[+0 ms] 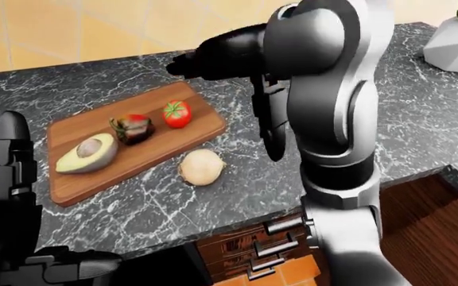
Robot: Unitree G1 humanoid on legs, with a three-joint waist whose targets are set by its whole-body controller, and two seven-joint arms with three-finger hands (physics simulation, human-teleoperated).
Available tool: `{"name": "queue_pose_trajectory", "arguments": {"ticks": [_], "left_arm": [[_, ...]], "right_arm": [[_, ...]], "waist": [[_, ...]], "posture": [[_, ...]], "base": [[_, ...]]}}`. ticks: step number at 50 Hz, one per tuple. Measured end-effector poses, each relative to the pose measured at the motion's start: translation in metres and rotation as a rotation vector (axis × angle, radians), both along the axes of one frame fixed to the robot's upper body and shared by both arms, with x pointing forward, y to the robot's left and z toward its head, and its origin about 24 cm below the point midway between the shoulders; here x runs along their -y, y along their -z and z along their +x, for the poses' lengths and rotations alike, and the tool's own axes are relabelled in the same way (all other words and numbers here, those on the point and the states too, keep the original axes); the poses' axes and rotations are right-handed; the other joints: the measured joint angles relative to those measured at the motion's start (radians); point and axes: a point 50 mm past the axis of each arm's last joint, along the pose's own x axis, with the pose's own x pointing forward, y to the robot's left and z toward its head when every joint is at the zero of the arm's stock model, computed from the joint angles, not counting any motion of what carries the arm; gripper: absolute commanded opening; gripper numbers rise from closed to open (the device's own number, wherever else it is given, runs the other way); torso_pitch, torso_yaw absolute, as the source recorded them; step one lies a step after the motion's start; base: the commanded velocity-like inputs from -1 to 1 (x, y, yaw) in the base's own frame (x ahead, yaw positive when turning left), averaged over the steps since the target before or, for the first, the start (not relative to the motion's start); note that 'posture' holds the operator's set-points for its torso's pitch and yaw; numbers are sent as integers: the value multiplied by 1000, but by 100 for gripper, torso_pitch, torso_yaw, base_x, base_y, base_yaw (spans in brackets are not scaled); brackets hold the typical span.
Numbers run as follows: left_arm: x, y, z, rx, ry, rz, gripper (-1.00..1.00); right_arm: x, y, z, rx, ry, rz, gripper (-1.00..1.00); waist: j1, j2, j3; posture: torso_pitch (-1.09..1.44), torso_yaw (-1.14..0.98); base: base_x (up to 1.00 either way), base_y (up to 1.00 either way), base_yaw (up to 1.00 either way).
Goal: Place the avocado, onion, tomato and bell pepper on the cutting board.
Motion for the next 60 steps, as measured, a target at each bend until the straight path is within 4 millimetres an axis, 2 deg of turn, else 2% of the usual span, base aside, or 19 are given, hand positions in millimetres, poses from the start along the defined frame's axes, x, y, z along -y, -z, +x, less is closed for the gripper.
{"name": "queue_pose_trajectory", "arguments": {"ticks": [5,10,22,33,48,60], "left_arm": [[0,0,0,-1,3,1,100],[0,0,0,1,2,1,100],[0,0,1,1,1,-1,100],[-1,0,1,-2,2,-2,100],[-1,1,1,0,2,-2,100],[0,1,1,-1,3,-2,100]], "right_arm": [[-17,35,-7,-88,-90,30,100],[-26,46,-9,-117,-121,44,100],[-37,55,-12,-120,-173,47,100],[-34,72,-11,-133,-163,-3,100],[-30,84,-10,-147,-158,-27,100],[-28,86,-10,-145,-155,-34,100]], "waist": [[0,5,-1],[0,7,-4],[-2,8,-15],[-3,9,-18],[-4,9,-22],[-4,8,-23]], "posture": [[0,0],[0,0],[0,0],[0,0],[0,0],[0,0]], "base": [[0,0,0],[0,0,0],[0,0,0],[0,0,0],[0,0,0],[0,0,0]]}}
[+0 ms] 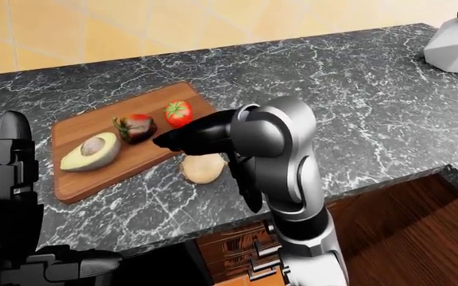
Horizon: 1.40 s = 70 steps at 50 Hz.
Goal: Place the avocado, onion, tomato and bell pepper on the cutting board.
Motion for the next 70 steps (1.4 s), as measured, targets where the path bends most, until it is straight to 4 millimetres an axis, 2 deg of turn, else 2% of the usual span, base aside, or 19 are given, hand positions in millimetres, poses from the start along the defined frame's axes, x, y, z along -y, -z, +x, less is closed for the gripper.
{"name": "queue_pose_trajectory", "arguments": {"ticks": [15,16,17,18,19,21,26,35,38,42,46,55,61,65,70], "left_arm": [[0,1,1,-4,2,0,100],[0,1,1,-4,1,1,100],[0,1,1,-4,1,1,100],[0,1,1,-4,0,1,100],[0,1,1,-3,0,1,100],[0,1,1,-5,2,1,100],[0,-1,-1,2,-1,1,100],[0,1,0,-3,-1,1,100],[0,0,0,0,0,2,100],[0,0,0,-4,0,1,100],[0,-1,-1,4,0,0,100],[-1,0,0,-4,-2,-1,100],[-1,0,0,2,-2,-1,100],[-1,1,0,-3,-1,0,100],[-1,1,0,-2,-2,-1,100]], "right_arm": [[3,4,0,-12,0,-26,100],[3,5,-1,-12,-1,-27,84],[4,6,-1,-14,-1,-30,-55],[4,7,-1,-16,-1,-34,-97],[4,7,-1,-20,-1,-38,-100],[4,2,-1,11,4,-10,-100],[4,11,-1,-36,-7,-38,-100],[6,8,0,-22,-2,-28,-100],[2,-22,7,27,0,-9,-100],[0,-68,5,135,-2,88,-100],[-7,-84,11,178,17,146,-100],[-10,-75,39,235,94,237,-100],[-13,-68,58,364,163,345,-100],[-12,-72,55,442,166,412,-100],[-20,-67,50,475,125,447,-100]], "waist": [[1,-1,0],[1,-1,-1],[1,-1,-1],[1,-1,-1],[1,-1,-1],[4,-1,-3],[1,-3,-3],[0,0,1],[-3,6,10],[-2,6,6],[-2,3,3],[2,1,13],[6,3,14],[8,-1,12],[8,-3,8]], "posture": [[0,0],[0,0],[0,0],[0,0],[0,0],[0,0],[0,0],[0,0],[0,0],[0,0],[0,0],[0,0],[0,0],[0,0],[0,0]], "base": [[0,0,0],[0,0,0],[0,0,0],[0,0,0],[0,0,0],[0,0,0],[0,0,0],[0,0,0],[0,0,0],[0,0,0],[0,0,0],[0,0,0],[0,0,0],[0,0,0],[0,0,0]]}}
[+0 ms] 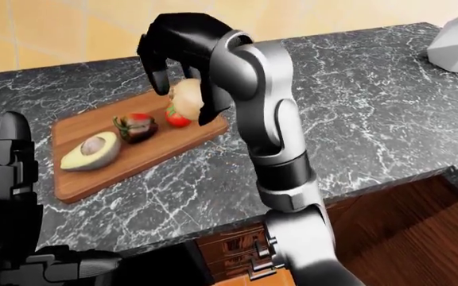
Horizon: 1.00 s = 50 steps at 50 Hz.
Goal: Place the avocado, onion, tomato and bell pepper on the cutting board.
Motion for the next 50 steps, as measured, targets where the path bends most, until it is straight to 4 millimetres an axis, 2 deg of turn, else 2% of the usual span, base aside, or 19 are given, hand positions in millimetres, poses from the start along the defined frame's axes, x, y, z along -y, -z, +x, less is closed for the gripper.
{"name": "queue_pose_trajectory", "arguments": {"ticks": [8,17,21,27,41,50], "left_arm": [[0,-1,-1,3,-2,0,100],[-1,-1,0,3,-3,-2,100],[0,-1,0,4,0,-2,100],[-1,-1,0,2,-4,-2,100],[-1,-1,0,1,-1,-2,100],[-1,-1,0,4,-3,-3,100]], "right_arm": [[-16,23,-1,-3,-47,-2,-100],[-32,34,7,-3,-76,9,-100],[-40,32,16,-59,-70,77,-100],[-36,35,27,-111,-18,158,-100],[-32,68,55,-251,63,250,-100],[-39,59,54,-215,39,269,-100]], "waist": [[1,-2,3],[1,-3,-1],[3,-2,0],[7,-8,-4],[7,-6,-6],[7,-6,-7]], "posture": [[0,0],[0,0],[0,0],[0,0],[0,0],[0,0]], "base": [[0,0,0],[0,0,0],[0,0,0],[0,0,0],[0,0,0],[0,0,0]]}}
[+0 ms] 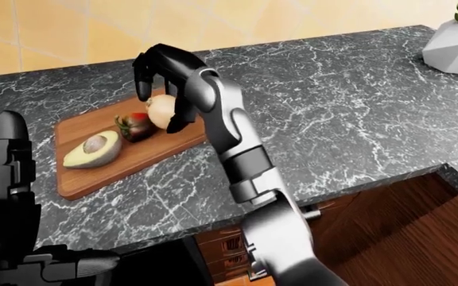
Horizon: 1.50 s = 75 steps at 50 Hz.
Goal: Place the avocado, onion, tomato and bell pepper on the cutting board.
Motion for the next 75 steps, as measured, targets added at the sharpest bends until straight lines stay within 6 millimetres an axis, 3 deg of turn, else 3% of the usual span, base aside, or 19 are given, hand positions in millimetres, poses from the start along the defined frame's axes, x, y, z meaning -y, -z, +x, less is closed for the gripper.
{"name": "queue_pose_trajectory", "arguments": {"ticks": [26,51,54,56,60,61,63,64,68,69,75], "left_arm": [[0,1,0,-2,0,0,100],[0,1,1,-6,-1,0,100],[0,2,1,-6,-1,0,100],[0,2,1,-6,-1,0,100],[0,1,1,-4,-1,1,100],[0,1,1,-3,-2,0,100],[0,1,0,-2,-1,0,100],[0,0,0,-1,-1,0,100],[0,0,1,-1,-1,1,100],[0,1,1,-2,-1,0,100],[0,1,1,-6,1,0,100]], "right_arm": [[-12,6,3,38,-27,-25,-100],[-11,15,2,72,-25,-79,-100],[-11,15,2,77,-24,-79,-64],[-11,15,1,84,-25,-80,-60],[-10,16,2,93,-21,-82,-29],[-10,16,2,95,-21,-81,28],[-10,18,3,88,-17,-92,35],[-9,21,3,81,-13,-97,55],[-8,27,5,59,-4,-111,69],[-8,28,5,57,-2,-113,89],[-7,21,5,77,2,-110,90]], "waist": [[1,-1,-1],[2,-2,-3],[2,-2,-5],[2,-2,-6],[1,-1,-8],[1,-1,-8],[1,-1,-8],[1,-1,-8],[0,-2,-3],[0,-2,-2],[0,-2,-1]], "posture": [[0,0],[0,0],[0,0],[0,0],[0,0],[0,0],[0,0],[0,0],[0,0],[0,0],[0,0]], "base": [[0,0,0],[0,0,0],[0,0,0],[0,0,0],[0,0,0],[0,0,0],[0,0,0],[0,0,0],[0,0,0],[0,0,0],[0,0,0]]}}
